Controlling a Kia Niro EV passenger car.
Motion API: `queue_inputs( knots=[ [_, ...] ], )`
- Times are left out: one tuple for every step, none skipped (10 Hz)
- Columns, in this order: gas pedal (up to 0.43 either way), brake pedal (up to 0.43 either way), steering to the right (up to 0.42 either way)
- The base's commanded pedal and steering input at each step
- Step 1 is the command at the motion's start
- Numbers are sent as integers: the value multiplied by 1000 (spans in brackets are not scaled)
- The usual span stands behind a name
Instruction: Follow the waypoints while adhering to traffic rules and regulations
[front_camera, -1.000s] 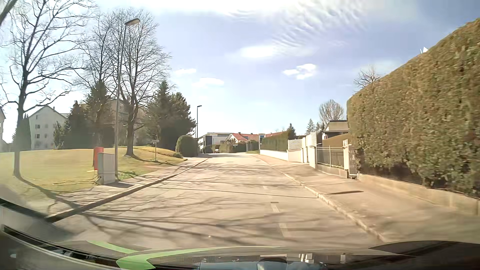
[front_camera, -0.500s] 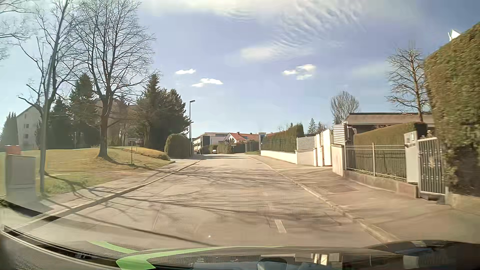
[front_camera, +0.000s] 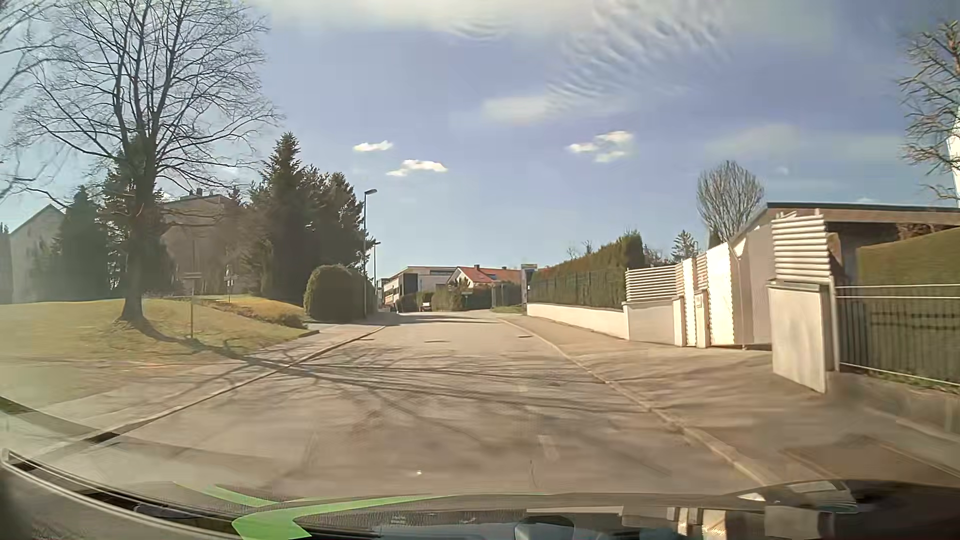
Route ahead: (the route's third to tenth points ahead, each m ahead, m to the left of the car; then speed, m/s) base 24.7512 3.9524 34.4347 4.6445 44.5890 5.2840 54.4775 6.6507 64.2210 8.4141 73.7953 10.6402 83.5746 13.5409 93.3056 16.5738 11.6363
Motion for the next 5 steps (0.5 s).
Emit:
queue_inputs(
  knots=[
    [240,0,-5],
    [240,0,-6],
    [240,0,-6],
    [240,0,-7],
    [240,0,-8]
  ],
)
